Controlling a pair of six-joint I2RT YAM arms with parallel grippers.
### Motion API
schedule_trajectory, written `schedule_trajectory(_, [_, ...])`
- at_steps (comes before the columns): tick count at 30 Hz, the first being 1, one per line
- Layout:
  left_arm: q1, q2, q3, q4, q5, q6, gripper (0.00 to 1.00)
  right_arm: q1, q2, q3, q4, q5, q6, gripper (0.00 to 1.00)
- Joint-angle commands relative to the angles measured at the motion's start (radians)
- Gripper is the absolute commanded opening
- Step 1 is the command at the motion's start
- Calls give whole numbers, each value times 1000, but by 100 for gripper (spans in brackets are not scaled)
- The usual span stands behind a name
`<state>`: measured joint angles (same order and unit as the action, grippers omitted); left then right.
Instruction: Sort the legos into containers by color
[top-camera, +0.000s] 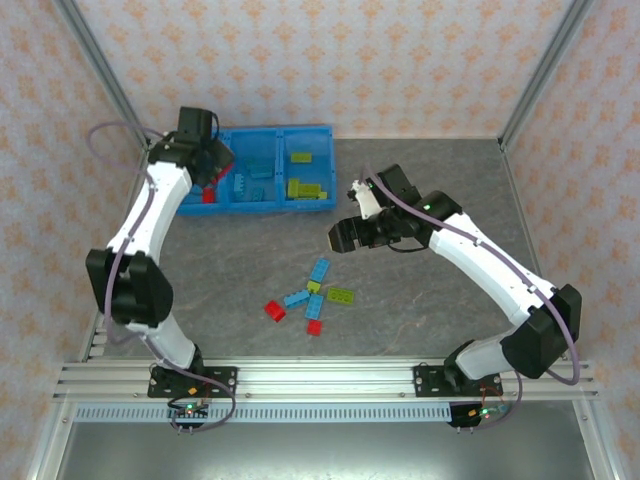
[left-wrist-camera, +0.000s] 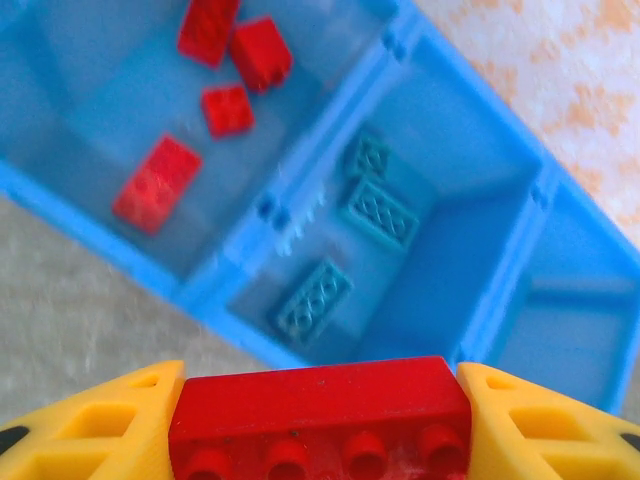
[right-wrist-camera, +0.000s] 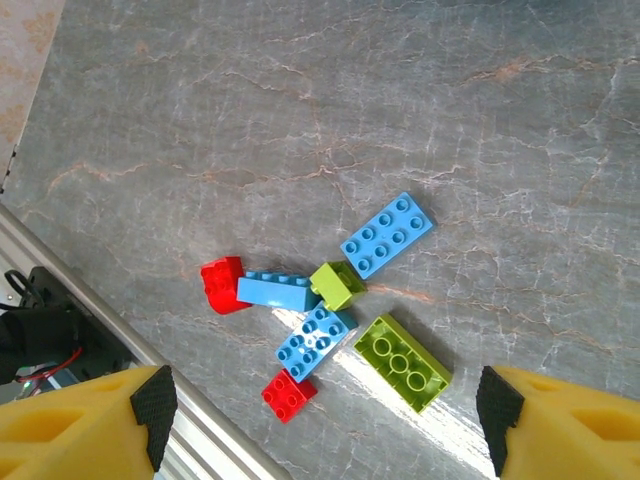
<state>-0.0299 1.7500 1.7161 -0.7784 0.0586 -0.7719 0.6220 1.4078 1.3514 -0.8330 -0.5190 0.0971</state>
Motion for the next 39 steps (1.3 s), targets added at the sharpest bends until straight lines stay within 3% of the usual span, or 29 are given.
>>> schedule_trajectory(1, [47,141,137,-113,-29,80,44,1,5,29,-19,51,12,81])
schedule_trajectory(6, [109,315,318,-158,-27,62,46,1,6,47,-46,82,21,81])
schedule_trajectory(12, [149,390,431,-179,27,79,66,1,33,54,-41,89,24,81])
schedule_trajectory(24, [161,186,330,-161,36,178,79,2,135,66,-21,22,22,81])
schedule_trajectory(30, [201,227,422,-224,69,159,78,2,149,88,-50,12,7,80])
schedule_trajectory(35, [150,-12,161,-43,85,157,80,2,143,82,-51,67,49,80])
schedule_trajectory(39, [45,-223,-36,5,55,315,80,6,204,103,-69,111,88,78])
